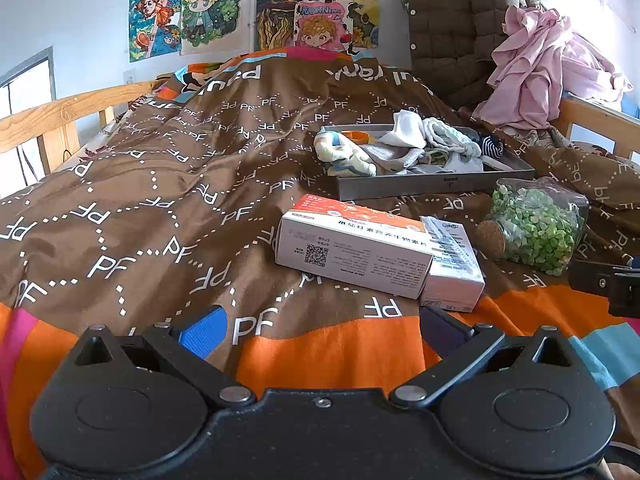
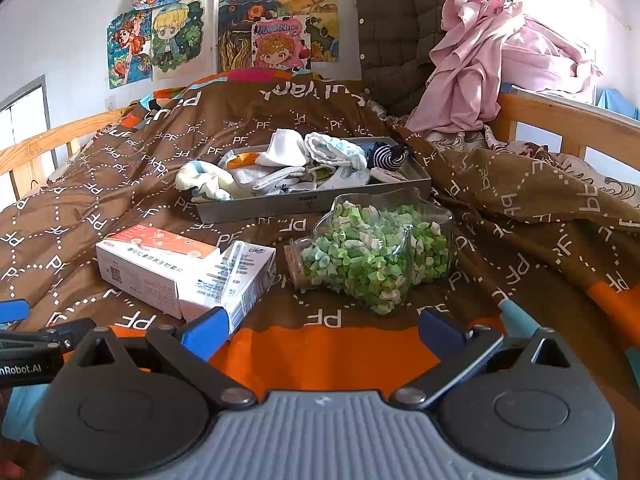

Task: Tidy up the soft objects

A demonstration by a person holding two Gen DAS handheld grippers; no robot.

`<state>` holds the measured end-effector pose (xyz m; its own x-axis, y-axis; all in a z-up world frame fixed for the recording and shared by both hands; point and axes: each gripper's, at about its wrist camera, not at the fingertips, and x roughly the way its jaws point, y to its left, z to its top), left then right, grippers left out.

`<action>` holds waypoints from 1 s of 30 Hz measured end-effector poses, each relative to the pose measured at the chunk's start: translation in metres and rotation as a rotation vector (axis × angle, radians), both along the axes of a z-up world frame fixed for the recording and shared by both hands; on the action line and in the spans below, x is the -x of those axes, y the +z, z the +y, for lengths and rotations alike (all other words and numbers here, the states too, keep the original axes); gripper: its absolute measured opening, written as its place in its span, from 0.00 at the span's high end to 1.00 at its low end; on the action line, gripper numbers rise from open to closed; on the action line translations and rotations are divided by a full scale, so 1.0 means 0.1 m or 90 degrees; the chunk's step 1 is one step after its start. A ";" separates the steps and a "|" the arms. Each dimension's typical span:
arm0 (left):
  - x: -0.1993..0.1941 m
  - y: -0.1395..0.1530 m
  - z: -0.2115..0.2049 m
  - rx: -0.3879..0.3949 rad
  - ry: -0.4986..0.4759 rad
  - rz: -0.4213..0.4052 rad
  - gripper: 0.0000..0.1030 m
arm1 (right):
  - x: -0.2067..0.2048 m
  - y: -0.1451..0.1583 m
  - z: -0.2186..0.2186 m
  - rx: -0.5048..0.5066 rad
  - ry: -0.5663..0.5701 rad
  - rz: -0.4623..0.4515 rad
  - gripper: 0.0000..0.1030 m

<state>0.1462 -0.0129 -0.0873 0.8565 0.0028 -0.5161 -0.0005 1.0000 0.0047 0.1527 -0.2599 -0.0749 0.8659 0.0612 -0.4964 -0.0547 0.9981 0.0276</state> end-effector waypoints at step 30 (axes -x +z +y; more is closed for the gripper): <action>0.02 0.06 0.03 0.023 -0.012 -0.009 0.01 | 0.01 -0.01 0.01 0.003 0.001 0.002 0.00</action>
